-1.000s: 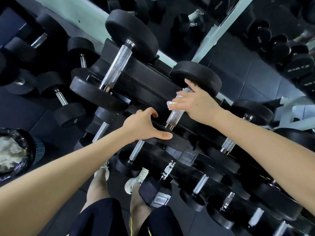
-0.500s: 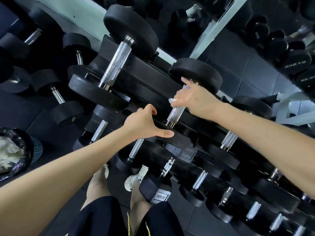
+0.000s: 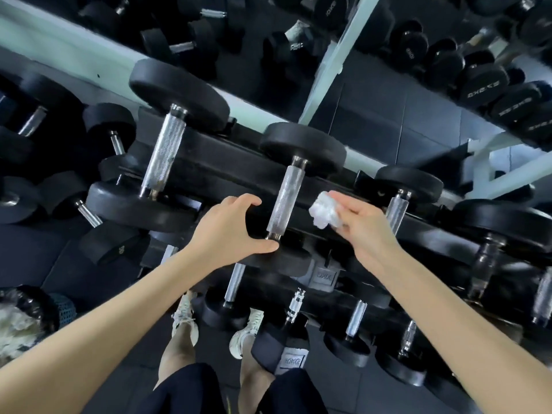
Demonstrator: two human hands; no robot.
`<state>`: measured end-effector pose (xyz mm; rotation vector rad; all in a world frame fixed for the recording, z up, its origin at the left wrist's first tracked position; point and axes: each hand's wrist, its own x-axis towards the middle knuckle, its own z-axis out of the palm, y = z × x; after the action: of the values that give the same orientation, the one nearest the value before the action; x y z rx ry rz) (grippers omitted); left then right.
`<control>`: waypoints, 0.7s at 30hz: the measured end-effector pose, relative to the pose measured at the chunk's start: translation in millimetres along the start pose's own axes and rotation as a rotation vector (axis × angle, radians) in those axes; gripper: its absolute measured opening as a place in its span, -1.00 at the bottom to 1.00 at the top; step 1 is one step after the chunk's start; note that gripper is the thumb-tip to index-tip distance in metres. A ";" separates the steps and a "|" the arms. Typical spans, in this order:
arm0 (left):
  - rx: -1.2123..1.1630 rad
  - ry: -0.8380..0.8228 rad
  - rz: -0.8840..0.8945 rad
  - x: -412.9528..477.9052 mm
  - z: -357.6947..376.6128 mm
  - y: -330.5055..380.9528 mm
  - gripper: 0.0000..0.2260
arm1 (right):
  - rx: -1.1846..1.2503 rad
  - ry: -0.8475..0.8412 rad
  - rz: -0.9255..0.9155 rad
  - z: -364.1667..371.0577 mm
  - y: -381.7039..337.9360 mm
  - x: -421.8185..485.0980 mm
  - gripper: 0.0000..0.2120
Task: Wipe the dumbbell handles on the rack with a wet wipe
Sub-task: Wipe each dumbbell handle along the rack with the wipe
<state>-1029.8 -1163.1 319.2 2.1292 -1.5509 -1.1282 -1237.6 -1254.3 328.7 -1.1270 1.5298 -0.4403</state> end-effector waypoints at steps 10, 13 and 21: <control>0.049 0.320 0.006 66.2 -54.1 77.5 -0.34 | 0.634 -0.166 0.270 39.2 10.0 46.2 -0.61; 0.162 0.117 0.042 94.6 -59.0 92.6 -0.39 | 0.568 -0.273 0.252 42.2 15.2 49.9 -0.70; -0.049 0.029 0.030 111.9 -58.6 76.6 -0.44 | 0.570 -0.381 0.225 58.6 11.8 53.8 -0.76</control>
<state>-1026.1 -1305.7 357.6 2.0750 -1.5217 -1.1096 -1184.7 -1276.2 272.3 -0.5459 1.0800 -0.4403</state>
